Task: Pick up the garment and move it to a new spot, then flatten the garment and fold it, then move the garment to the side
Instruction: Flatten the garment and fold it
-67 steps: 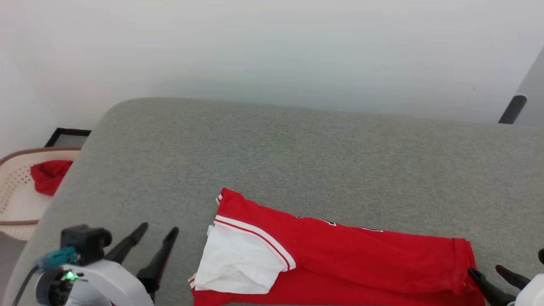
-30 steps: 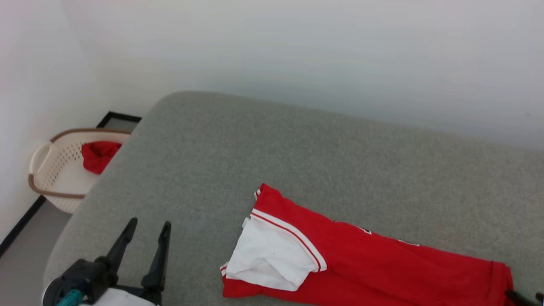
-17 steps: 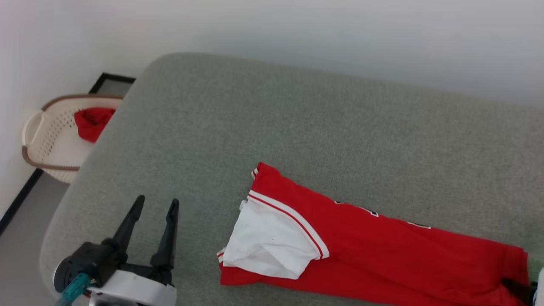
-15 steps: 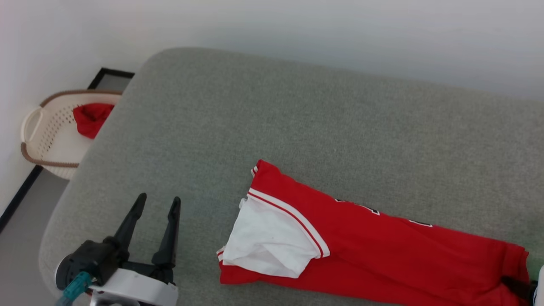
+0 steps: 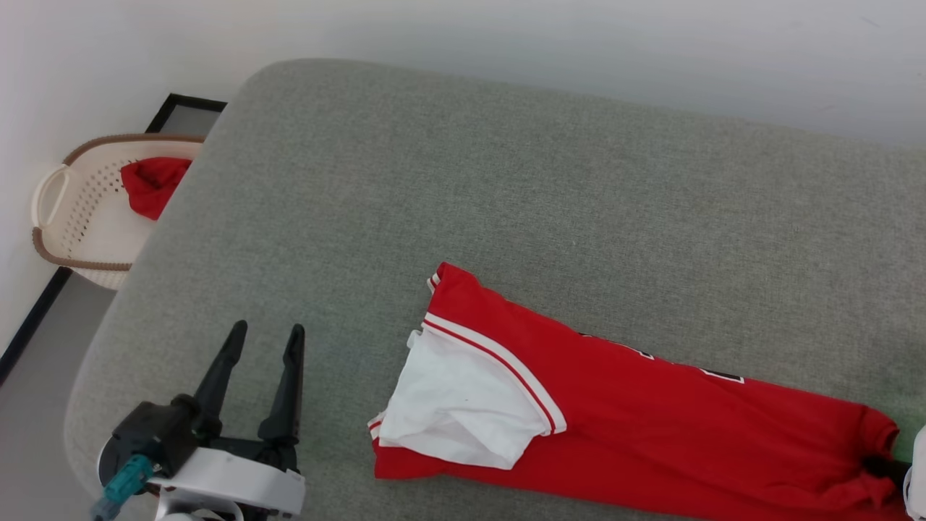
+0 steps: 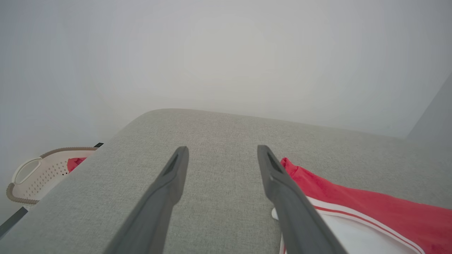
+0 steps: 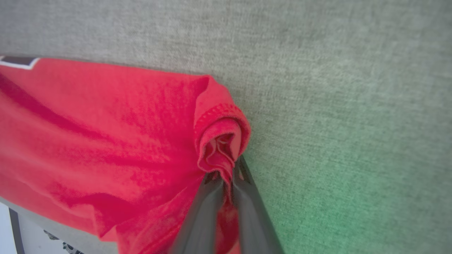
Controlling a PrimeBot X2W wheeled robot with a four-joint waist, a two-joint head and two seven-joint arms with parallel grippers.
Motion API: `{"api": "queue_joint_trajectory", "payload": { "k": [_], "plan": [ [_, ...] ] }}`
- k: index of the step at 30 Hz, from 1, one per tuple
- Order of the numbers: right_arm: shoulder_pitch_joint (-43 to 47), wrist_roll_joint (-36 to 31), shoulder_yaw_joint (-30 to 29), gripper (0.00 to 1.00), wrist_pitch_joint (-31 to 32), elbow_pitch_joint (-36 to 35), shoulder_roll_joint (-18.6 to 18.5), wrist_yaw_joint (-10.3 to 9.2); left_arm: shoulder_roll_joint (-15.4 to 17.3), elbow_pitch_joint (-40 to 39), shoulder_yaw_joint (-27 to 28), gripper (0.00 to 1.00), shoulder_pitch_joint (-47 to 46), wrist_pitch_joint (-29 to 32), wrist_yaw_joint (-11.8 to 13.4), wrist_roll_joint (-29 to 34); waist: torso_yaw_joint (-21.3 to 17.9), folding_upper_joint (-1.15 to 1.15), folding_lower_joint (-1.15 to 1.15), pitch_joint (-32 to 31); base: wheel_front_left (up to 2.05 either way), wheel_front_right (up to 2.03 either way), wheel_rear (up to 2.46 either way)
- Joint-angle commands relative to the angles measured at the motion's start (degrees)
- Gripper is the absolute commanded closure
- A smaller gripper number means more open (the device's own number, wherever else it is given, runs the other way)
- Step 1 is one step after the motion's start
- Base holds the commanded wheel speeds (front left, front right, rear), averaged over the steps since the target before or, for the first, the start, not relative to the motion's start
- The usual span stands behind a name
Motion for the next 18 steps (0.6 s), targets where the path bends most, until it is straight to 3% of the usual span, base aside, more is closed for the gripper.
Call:
{"api": "queue_joint_trajectory", "payload": {
  "k": [1,18],
  "plan": [
    [0.3,-0.3,0.6,1.00,-0.6,2.1,0.2,-0.14,0.0,-0.1,0.3,0.00,-0.3,0.0,-0.1,-0.2,-0.2,0.00,0.00,0.0,0.00,0.00,0.00],
    [-4.9,-1.3,-1.5,1.00,-9.8,9.3,-10.3,-0.11,0.6,-0.5,1.1,0.00,2.4,0.0,-0.2,0.2,-4.4,0.00,0.00,-2.8,0.00,0.00,0.00]
  ]
}}
